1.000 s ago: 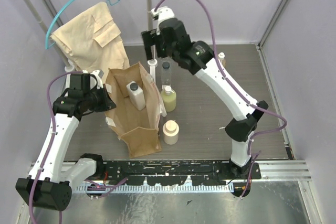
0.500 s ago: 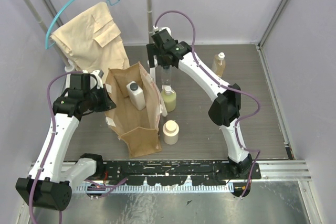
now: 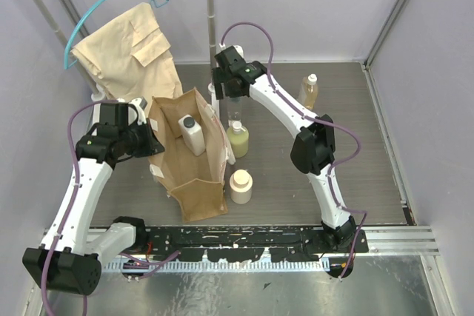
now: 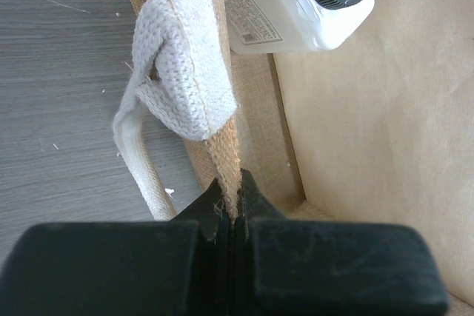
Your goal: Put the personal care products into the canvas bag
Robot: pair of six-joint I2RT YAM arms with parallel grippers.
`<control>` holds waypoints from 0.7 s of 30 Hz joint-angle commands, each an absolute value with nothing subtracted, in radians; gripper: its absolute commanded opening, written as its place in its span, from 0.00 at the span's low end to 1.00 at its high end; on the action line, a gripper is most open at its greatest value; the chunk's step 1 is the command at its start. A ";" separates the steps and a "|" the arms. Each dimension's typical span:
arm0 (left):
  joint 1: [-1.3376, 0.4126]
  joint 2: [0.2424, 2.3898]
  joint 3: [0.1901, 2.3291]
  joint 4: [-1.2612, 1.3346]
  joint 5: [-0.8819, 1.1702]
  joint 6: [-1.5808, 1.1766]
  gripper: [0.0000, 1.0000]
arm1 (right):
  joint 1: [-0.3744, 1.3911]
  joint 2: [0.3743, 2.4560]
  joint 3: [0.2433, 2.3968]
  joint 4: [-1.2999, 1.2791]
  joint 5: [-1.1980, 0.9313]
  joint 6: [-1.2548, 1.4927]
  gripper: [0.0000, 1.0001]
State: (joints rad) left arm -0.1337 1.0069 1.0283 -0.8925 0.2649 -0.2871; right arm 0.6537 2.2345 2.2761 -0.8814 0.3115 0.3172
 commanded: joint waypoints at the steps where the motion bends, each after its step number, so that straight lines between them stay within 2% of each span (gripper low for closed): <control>1: -0.137 1.027 1.014 -0.893 0.277 -0.265 0.00 | 0.640 2.253 2.272 -0.839 0.312 0.328 0.84; 4: -0.136 1.032 1.010 -0.888 0.276 -0.264 0.00 | 0.635 2.261 2.265 -0.832 0.306 0.328 0.76; 15: -0.136 1.048 0.996 -0.870 0.282 -0.264 0.00 | 0.627 2.286 2.243 -0.819 0.302 0.312 0.69; 19: -0.137 1.049 0.994 -0.868 0.282 -0.264 0.00 | 0.627 2.295 2.243 -0.815 0.301 0.303 0.58; 21: -0.137 1.049 0.994 -0.868 0.282 -0.264 0.00 | 0.627 2.293 2.243 -0.817 0.297 0.298 0.50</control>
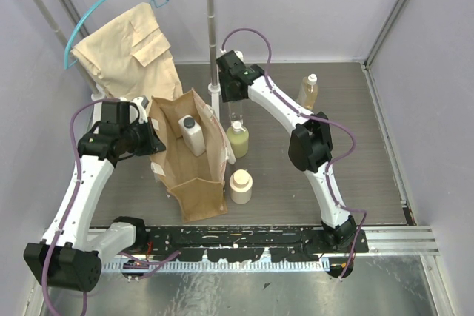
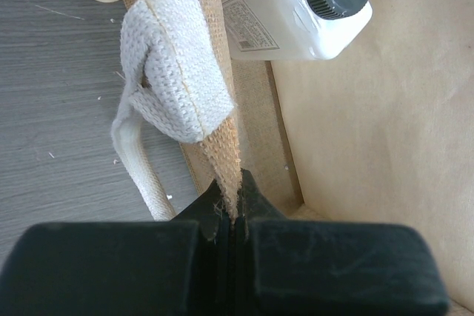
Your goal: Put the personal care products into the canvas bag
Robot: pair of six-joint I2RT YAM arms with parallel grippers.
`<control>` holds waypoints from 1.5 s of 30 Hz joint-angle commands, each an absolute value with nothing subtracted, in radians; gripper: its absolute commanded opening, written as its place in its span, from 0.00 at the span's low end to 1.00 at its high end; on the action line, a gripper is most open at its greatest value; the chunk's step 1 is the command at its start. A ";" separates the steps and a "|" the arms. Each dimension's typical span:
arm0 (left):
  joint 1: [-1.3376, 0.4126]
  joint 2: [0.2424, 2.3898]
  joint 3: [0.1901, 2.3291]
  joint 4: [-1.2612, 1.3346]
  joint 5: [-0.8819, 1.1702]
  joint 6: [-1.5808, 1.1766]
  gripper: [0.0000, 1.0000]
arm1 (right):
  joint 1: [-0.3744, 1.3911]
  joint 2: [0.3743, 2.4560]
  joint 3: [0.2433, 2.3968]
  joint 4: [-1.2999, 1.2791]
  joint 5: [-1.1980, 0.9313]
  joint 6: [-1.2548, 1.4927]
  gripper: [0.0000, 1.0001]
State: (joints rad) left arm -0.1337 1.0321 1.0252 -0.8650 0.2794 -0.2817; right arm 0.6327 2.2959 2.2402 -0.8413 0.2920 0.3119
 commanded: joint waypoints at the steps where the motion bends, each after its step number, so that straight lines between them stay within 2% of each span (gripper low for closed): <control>1: -0.135 1.050 0.993 -0.867 0.283 -0.265 0.00 | 0.626 2.290 2.242 -0.820 0.297 0.296 0.45; 9: -0.137 1.051 0.988 -0.863 0.291 -0.269 0.00 | 0.628 2.208 2.245 -0.887 0.314 0.277 0.10; 12: -0.137 1.053 0.986 -0.862 0.291 -0.269 0.00 | 0.632 2.139 2.244 -0.906 0.316 0.268 0.01; 22: -0.136 1.063 0.985 -0.860 0.289 -0.269 0.00 | 0.687 1.887 2.256 -0.927 0.299 0.206 0.01; 29: -0.137 1.070 0.985 -0.860 0.285 -0.270 0.00 | 0.796 1.763 2.315 -0.922 0.293 0.177 0.01; 39: -0.137 1.073 0.986 -0.865 0.266 -0.273 0.00 | 1.005 1.727 2.440 -0.959 0.347 0.151 0.01; 45: -0.136 1.071 1.005 -0.885 0.254 -0.275 0.00 | 1.059 1.739 2.413 -0.912 0.307 0.167 0.01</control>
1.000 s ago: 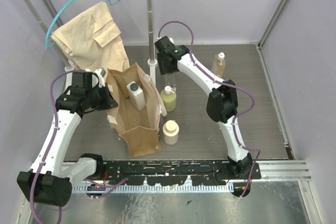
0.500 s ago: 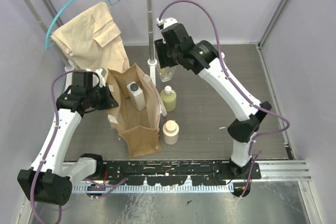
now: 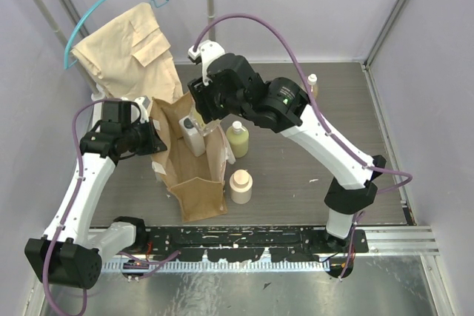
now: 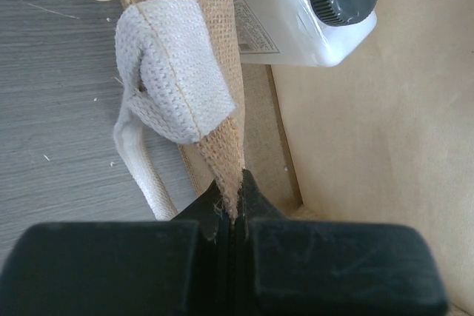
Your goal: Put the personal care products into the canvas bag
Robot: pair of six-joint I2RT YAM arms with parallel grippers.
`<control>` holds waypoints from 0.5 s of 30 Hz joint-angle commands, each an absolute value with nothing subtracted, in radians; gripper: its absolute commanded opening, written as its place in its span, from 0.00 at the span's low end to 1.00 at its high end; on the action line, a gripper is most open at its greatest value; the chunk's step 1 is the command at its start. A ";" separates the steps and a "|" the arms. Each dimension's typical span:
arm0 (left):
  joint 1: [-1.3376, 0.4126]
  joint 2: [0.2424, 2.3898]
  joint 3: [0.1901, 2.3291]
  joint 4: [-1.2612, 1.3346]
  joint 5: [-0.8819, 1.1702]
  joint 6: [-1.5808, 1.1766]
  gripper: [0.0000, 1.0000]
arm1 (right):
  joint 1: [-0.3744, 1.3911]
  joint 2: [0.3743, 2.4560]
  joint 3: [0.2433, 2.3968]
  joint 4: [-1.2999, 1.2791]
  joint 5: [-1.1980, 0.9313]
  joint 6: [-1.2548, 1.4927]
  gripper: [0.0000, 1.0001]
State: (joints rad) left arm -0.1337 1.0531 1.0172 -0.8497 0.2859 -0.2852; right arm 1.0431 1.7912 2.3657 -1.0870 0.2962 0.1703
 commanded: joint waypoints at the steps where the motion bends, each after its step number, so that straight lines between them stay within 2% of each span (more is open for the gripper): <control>1: -0.137 1.070 1.009 -0.891 0.253 -0.274 0.00 | 1.065 1.752 2.406 -0.902 0.299 0.170 0.01; 15: -0.137 1.047 1.074 -0.963 0.234 -0.262 0.00 | 1.101 1.952 2.458 -0.776 0.227 0.219 0.01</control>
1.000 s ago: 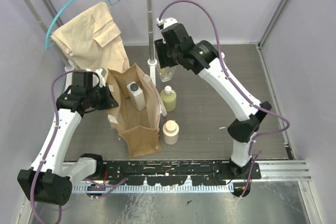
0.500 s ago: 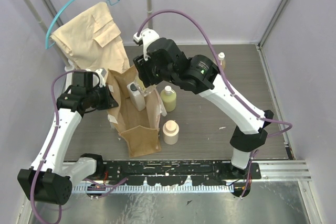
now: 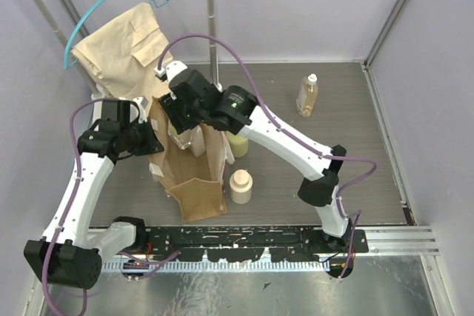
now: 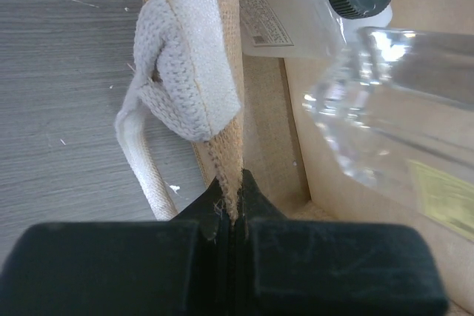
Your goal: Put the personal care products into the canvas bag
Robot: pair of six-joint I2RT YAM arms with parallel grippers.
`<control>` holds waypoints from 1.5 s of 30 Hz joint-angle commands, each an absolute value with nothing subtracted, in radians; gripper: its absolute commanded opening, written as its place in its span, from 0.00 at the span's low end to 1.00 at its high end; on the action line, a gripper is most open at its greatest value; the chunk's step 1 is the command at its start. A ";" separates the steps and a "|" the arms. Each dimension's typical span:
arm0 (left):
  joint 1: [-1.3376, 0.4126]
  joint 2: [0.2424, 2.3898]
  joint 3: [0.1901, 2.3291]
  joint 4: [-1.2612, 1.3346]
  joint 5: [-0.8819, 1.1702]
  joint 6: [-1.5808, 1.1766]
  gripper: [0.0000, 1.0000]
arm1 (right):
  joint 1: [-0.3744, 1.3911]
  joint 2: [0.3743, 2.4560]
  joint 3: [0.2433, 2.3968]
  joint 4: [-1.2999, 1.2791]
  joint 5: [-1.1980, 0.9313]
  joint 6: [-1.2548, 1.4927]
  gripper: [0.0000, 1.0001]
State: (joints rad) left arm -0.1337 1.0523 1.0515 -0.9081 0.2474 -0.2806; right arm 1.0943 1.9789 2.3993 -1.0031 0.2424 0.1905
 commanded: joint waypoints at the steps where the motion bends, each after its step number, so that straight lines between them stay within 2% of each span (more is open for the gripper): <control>1: -0.137 1.045 1.074 -0.964 0.235 -0.263 0.00 | 1.101 1.962 2.456 -0.768 0.228 0.220 0.01; 33: -0.137 0.986 1.071 -0.999 0.249 -0.277 0.00 | 1.040 2.289 2.434 -0.661 0.386 0.258 0.01; 42: -0.137 0.993 1.071 -0.998 0.250 -0.276 0.00 | 1.037 2.329 2.419 -0.658 0.363 0.269 0.08; 45: -0.137 0.996 1.070 -0.997 0.249 -0.276 0.00 | 1.038 2.336 2.417 -0.658 0.360 0.269 0.15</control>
State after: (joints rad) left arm -0.1337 0.9977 1.0534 -0.9558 0.2390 -0.2813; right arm 1.0481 2.3836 2.3894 -0.7994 0.3279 0.2638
